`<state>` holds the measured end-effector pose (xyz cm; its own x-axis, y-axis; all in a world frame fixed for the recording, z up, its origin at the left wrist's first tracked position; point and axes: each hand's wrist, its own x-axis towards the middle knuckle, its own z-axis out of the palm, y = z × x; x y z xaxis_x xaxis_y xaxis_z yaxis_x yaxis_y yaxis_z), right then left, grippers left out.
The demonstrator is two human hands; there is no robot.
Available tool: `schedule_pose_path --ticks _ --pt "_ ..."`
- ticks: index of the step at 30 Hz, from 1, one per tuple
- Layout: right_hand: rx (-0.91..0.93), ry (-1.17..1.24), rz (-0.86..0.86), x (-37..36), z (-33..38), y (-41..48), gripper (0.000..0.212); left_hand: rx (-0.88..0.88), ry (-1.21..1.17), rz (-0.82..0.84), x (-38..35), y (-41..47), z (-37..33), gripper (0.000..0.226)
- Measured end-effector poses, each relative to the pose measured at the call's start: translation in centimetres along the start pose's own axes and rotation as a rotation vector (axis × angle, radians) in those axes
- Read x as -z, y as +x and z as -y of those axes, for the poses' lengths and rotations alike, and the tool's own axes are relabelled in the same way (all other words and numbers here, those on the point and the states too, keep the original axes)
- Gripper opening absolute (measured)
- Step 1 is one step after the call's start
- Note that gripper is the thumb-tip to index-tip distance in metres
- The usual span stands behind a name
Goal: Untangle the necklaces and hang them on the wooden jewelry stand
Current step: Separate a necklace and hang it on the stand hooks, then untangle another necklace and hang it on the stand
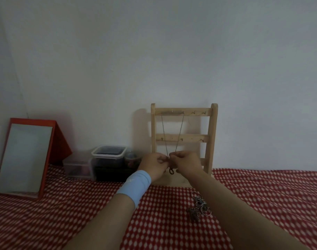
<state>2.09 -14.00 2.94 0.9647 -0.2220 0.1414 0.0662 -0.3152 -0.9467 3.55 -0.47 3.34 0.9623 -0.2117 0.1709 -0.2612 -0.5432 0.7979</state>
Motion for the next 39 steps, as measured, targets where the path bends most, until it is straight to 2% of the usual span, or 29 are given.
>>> schedule_pose_path --ticks 2,4,8,11,14,20,24,29,33,36,39 --pt "0.01 -0.041 0.041 0.8 0.1 -0.4 0.038 -0.01 0.05 -0.014 0.1 -0.2 0.3 0.022" --pt "0.027 -0.088 0.028 2.1 0.2 -0.9 0.047 -0.02 0.074 -0.021 0.0 -0.5 0.7 0.022" --pt "0.022 -0.274 0.025 5.7 0.5 -1.8 0.02 -0.09 0.144 -0.003 -0.5 -1.3 0.3 0.02" --pt "-0.025 -0.502 0.27 8.2 0.1 -2.2 0.021 -0.164 0.238 0.144 -1.7 -1.8 -1.0 0.012" --pt "-0.006 -0.741 0.504 9.0 -1.1 -2.2 0.02 -0.202 0.372 0.289 -3.8 -2.2 -1.8 0.018" --pt "0.069 -0.961 0.475 7.1 -4.8 -1.1 0.018 -0.112 0.386 0.272 -7.3 -2.0 -0.5 0.023" --pt "0.097 -0.987 0.495 7.6 -4.7 -1.0 0.021 -0.117 0.381 0.303 -7.5 -1.7 0.3 0.027" --pt "0.089 -1.038 0.526 8.2 -4.5 -1.0 0.034 -0.154 0.363 0.297 -7.1 -1.8 1.3 0.015" --pt "0.08 -0.988 0.469 8.7 -4.4 -1.3 0.027 -0.194 0.35 0.279 -6.9 -2.3 1.3 0.012" --pt "0.125 -0.868 0.403 9.1 -3.9 -1.5 0.019 -0.198 0.266 0.205 -6.5 -2.3 0.7 0.013" --pt "0.216 -0.77 0.321 8.7 -3.2 -1.6 0.028 -0.158 0.045 0.2 -6.4 -2.2 0.0 0.025"
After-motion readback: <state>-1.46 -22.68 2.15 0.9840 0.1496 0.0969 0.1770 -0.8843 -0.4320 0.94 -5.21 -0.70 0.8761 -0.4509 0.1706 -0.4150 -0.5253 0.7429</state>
